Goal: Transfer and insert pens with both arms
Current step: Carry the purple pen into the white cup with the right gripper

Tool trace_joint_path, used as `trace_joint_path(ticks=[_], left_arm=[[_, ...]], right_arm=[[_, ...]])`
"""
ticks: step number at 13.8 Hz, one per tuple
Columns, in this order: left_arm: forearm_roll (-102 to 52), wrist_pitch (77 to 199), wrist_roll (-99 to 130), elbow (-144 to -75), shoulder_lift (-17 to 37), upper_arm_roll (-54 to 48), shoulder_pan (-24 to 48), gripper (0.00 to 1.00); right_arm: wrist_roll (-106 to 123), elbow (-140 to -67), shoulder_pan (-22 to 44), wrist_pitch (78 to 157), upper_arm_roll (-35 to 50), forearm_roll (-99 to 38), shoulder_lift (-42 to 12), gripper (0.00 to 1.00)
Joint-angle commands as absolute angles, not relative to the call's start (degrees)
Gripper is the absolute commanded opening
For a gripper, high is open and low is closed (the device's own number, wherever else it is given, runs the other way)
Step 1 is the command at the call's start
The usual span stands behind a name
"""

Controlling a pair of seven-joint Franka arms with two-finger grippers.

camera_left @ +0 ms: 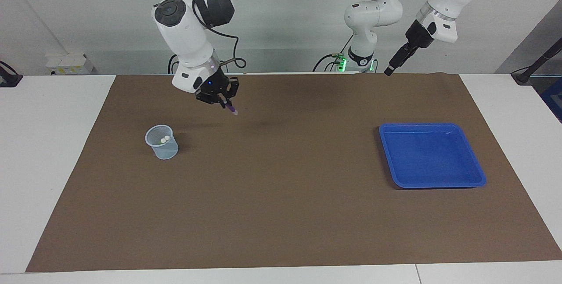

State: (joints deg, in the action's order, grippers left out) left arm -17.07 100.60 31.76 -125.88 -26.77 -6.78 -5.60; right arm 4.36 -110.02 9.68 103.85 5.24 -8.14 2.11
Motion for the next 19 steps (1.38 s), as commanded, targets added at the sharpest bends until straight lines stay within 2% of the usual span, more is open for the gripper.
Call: trace_joint_path(ticks=[1,4,6,11,18,19], left_arm=[[-11.9,99.8,16.8,-125.9,-27.2,-7.0,-8.9,1.00],[-6.6,99.8,5.7,-122.4,-25.1,-7.0,-11.0,1.00],[-4.0,99.8,5.4,-119.5,-23.0,-7.0,-11.0,1.00],[-1.0,99.4,5.3,-112.8,-19.1,-7.0,-10.9,1.00],[1.1,99.1,5.4,-109.1,-16.6,-6.7,-9.3,1.00],[1.1,98.7,5.4,-108.2,-16.1,-6.0,-8.5,1.00]], right_arm=[[15.4,-110.3,3.5,98.8,5.9,-0.4,3.4,0.00],[26.2,-110.8,0.3,98.0,5.9,8.8,3.7,0.00],[29.5,-111.7,-1.4,98.9,5.9,10.1,4.0,0.00],[33.8,-116.7,-2.7,110.5,5.9,11.8,3.3,0.00],[33.7,-118.5,-2.8,115.8,5.9,11.6,2.3,0.00],[33.7,-118.5,-2.8,115.8,5.9,11.6,2.2,0.15]])
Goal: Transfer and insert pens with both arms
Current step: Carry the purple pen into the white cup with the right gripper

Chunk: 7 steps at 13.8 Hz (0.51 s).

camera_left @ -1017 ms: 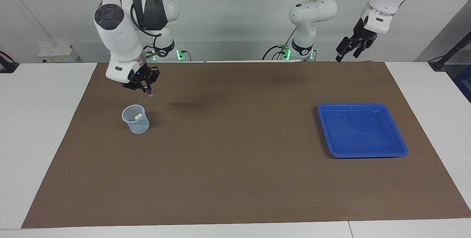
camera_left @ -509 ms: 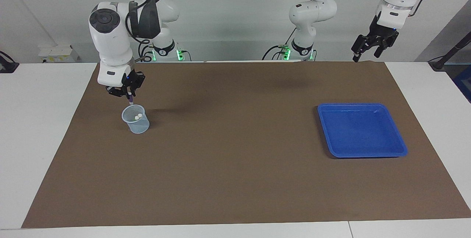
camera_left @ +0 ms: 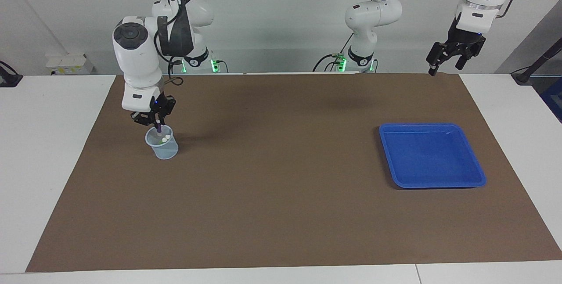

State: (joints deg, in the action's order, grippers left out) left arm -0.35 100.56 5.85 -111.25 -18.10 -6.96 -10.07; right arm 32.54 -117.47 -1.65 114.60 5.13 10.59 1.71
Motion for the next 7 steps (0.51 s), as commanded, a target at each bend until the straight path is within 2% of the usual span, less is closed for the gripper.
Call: trace_joint_path(ticks=[1,2,7], left_arm=[[1.1,98.2,5.4,-107.4,-15.1,-4.1,-6.4,1.00],[1.1,97.4,5.4,-105.9,-14.0,-1.6,-3.6,1.00],[1.1,94.5,5.4,-100.3,-8.8,1.9,0.1,1.00]], right_arm=[[33.7,-118.5,-2.7,115.8,6.0,11.3,2.2,0.46],[33.5,-118.4,-2.6,115.8,6.0,11.0,2.2,0.99],[33.5,-114.6,-2.2,111.0,6.1,3.6,3.8,1.00]])
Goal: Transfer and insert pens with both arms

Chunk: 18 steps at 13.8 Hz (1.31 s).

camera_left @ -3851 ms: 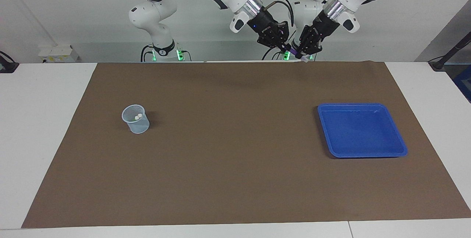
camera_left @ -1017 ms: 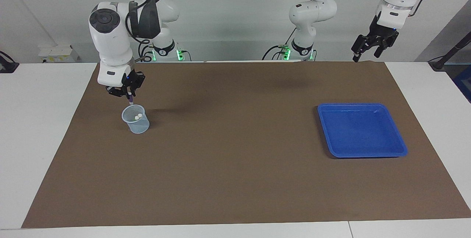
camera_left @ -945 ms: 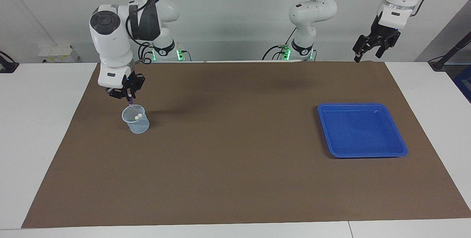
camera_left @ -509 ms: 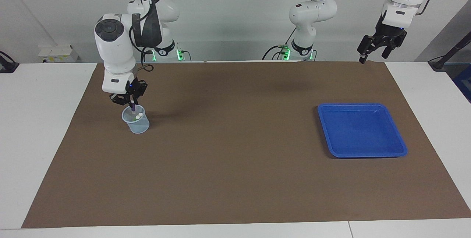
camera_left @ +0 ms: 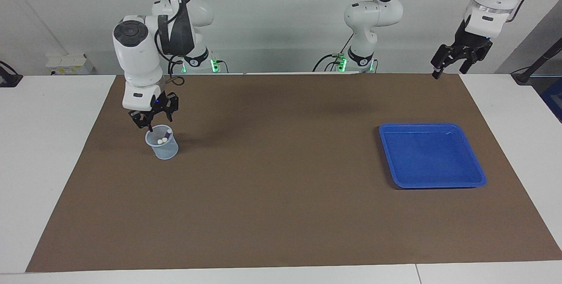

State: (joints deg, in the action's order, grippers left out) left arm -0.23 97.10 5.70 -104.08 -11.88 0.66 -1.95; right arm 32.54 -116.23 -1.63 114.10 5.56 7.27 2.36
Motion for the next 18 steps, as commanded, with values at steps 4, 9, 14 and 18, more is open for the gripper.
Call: trace_joint_path(ticks=[4,9,14,18], left_arm=[[1.1,92.6,5.4,-97.3,-5.3,3.6,2.5,1.00],[1.1,93.2,5.3,-96.8,-2.5,2.7,2.9,1.00],[1.0,96.2,5.2,-96.9,-2.0,-0.9,2.8,1.00],[1.1,93.5,5.3,-91.7,0.6,-1.5,2.9,1.00]], right_arm=[[33.2,-110.9,-1.9,102.0,6.5,0.8,6.5,1.00],[33.2,-108.7,-2.1,98.1,6.4,0.1,6.5,1.00],[33.1,-107.0,-0.3,100.5,6.0,0.0,6.3,1.00],[18.0,-105.3,3.1,100.2,4.7,-1.8,5.5,1.00]])
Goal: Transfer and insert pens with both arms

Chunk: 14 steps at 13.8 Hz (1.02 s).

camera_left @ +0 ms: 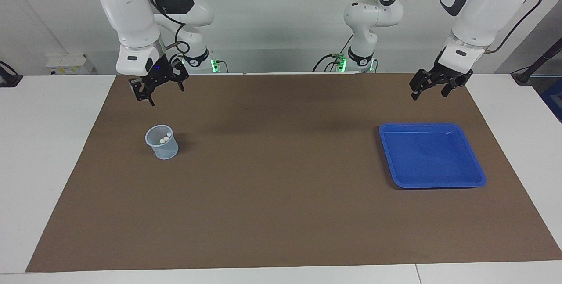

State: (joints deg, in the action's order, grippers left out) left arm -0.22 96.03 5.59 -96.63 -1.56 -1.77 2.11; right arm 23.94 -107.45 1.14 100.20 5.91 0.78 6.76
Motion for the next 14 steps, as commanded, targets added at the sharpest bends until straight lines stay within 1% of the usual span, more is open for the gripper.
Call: trace_joint_path(ticks=[1,3,4,9,14], left_arm=[[1.1,92.3,5.3,-90.5,1.6,-1.4,3.0,1.00],[0.8,89.1,5.3,-86.8,2.1,-1.3,2.9,1.00],[0.8,88.7,5.3,-86.7,2.1,-1.3,2.8,1.00],[0.4,88.1,5.1,-89.5,0.8,-2.5,3.0,1.00],[0.4,88.2,5.1,-89.5,0.7,-2.1,2.7,1.00]], right_arm=[[15.5,-103.3,4.2,100.0,3.4,-2.7,3.9,1.00],[10.2,-98.6,4.9,97.7,3.3,-2.9,1.0,1.00],[8.5,-97.8,4.9,97.5,3.3,-2.9,0.4,1.00],[7.8,-98.2,4.7,97.8,3.3,-3.9,0.4,1.00],[7.7,-98.1,4.4,97.9,3.1,-4.1,0.4,1.00]])
